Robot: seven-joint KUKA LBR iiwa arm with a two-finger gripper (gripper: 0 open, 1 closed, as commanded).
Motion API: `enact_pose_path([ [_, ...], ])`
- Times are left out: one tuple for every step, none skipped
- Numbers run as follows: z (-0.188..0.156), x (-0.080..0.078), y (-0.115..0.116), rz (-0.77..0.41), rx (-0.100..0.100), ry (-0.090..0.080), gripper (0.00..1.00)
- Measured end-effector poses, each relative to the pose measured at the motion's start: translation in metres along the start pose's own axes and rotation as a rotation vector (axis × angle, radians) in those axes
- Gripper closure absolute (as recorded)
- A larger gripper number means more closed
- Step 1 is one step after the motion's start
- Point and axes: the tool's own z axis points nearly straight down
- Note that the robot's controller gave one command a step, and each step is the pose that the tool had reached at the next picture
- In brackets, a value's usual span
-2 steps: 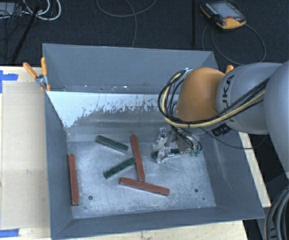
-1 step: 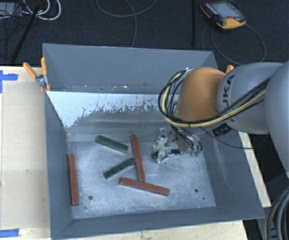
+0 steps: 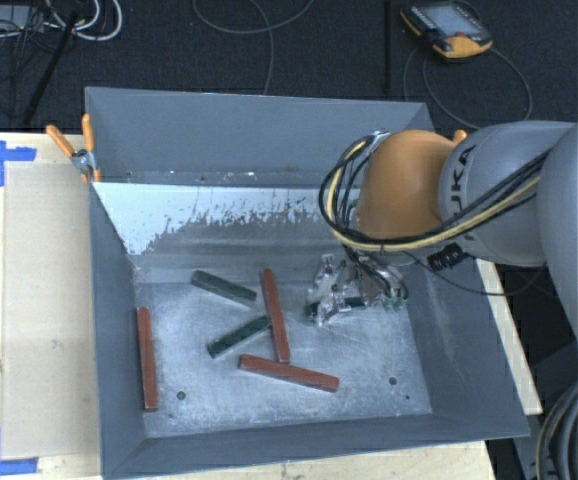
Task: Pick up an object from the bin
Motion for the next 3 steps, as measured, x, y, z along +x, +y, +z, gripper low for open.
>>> enact_pose_path([
  [-0.013,-0.001,0.0,0.0,0.0,-0.004,1.0],
  [-0.02,-0.001,0.0,-0.001,0.001,-0.005,1.0],
  [-0.028,-0.001,0.0,-0.001,0.0,-0.004,1.0],
])
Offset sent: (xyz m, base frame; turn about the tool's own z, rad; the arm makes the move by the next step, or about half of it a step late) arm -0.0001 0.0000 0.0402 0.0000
